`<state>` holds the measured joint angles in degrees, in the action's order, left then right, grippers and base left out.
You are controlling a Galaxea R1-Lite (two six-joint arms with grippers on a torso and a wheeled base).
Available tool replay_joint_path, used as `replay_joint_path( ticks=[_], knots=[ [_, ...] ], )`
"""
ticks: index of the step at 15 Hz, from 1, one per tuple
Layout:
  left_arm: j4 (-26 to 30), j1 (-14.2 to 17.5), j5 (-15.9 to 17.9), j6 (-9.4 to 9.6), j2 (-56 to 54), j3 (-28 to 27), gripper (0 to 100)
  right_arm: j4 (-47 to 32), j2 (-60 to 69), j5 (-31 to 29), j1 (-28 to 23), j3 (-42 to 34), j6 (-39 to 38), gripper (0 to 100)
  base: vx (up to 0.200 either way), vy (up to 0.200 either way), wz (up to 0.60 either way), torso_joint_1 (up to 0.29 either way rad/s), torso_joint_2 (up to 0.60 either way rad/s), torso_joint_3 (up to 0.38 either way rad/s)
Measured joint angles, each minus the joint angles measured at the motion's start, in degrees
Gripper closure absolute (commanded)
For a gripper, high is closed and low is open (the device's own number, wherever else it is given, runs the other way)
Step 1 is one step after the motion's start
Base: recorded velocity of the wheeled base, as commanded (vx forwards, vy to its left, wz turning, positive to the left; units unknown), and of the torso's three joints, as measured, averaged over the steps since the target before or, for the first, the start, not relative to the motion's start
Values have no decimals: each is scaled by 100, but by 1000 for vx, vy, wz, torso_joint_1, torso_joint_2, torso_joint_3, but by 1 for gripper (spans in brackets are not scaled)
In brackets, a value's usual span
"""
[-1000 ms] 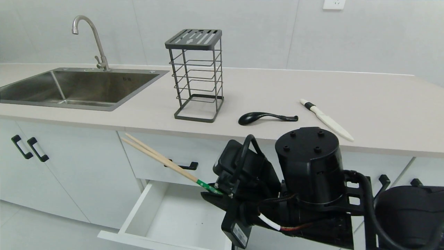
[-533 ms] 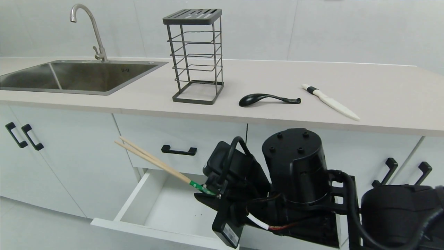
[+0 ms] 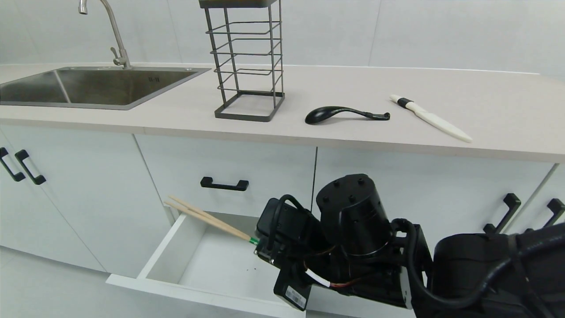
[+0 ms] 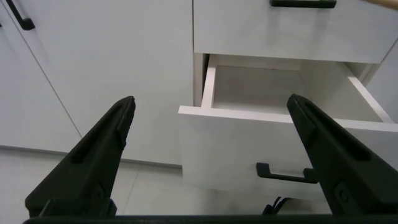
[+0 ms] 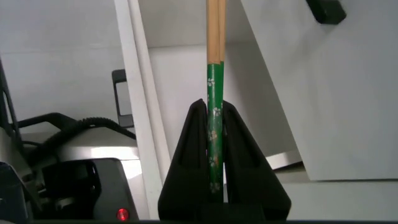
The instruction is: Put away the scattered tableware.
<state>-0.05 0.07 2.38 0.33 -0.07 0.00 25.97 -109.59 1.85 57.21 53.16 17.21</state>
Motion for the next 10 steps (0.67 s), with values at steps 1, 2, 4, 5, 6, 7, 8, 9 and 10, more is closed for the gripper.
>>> replay_joint_path(
  ticks=[1, 2, 4, 5, 6, 7, 8, 9, 10],
  knots=[
    [5, 0, -2, 2, 0, 0, 0, 4, -60, -82, -32, 2, 0, 100, 0, 0, 0, 0, 0, 0],
    [2, 0, -2, 2, 0, 0, 0, -2, -151, -112, -60, 48, 0, 100, 0, 0, 0, 0, 0, 0],
    [2, 0, 0, 2, 0, 0, 0, 6, -311, -119, -85, 199, 18, 100, 0, 0, 0, 0, 0, 0],
    [5, 0, 0, 2, 0, 0, 0, -18, -405, -119, -104, 293, 104, 100, 0, 0, 0, 0, 0, 0],
    [2, 0, 0, 0, 0, 0, 0, -95, -507, -119, -115, 414, 208, 100, 0, 0, 0, 0, 0, 0],
    [2, 0, 0, 2, 0, 0, 0, -183, -603, -117, -137, 502, 249, 100, 0, 0, 0, 0, 0, 0],
    [0, 0, 0, 2, 0, 0, 0, -207, -661, -117, -154, 544, 252, 100, 0, 0, 0, 0, 0, 0],
    [2, 0, 0, 2, 0, 0, 0, -213, -741, -119, -180, 584, 260, 100, 0, 0, 0, 0, 0, 0],
    [2, 0, 0, 2, 0, 0, 0, -218, -833, -119, -189, 629, 271, 100, 0, 0, 0, 0, 0, 0]
  ],
)
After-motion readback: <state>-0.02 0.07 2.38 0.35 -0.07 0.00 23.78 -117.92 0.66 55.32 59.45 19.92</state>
